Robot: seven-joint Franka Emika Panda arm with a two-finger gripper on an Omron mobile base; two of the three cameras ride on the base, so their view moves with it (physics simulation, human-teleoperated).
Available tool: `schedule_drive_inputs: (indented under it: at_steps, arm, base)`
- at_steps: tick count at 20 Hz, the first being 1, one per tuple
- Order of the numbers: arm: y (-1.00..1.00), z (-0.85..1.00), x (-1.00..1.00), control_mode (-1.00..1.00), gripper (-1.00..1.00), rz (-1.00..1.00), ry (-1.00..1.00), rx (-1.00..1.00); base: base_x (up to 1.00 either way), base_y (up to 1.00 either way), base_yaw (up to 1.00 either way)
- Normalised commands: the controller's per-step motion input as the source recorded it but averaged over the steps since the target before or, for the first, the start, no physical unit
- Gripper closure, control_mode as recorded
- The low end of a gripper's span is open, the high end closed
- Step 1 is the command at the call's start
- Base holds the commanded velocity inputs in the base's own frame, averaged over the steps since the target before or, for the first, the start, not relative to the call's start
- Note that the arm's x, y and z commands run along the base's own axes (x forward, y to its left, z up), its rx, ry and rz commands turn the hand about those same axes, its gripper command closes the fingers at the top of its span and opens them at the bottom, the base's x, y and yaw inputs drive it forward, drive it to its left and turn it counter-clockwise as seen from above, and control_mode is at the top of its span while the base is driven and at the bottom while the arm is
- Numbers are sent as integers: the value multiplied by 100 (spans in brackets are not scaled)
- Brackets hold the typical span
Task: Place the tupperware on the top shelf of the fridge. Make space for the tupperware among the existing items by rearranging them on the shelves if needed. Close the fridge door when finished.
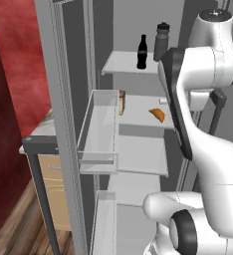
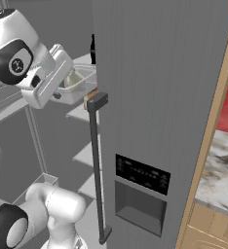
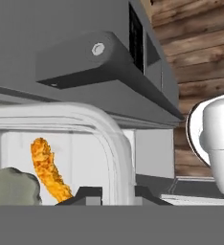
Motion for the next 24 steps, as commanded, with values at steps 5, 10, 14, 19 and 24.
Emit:
schedule_drive_inputs:
  at_steps: [5,10,14,19,24]
  arm:
    - [-4,-2,31,-100,100,-8,-9,0]
    - [-14,-1,40,-100,100,-2,-12,0]
    - [-13,7,48,-100,100,0,1,1]
    - [-10,15,44,-100,100,0,5,1]
    - [-6,18,42,-100,100,0,8,0]
  base:
    - [0,0,0]
    - [0,0,0]
    - [0,0,0]
    - [0,0,0]
    - [0,0,0]
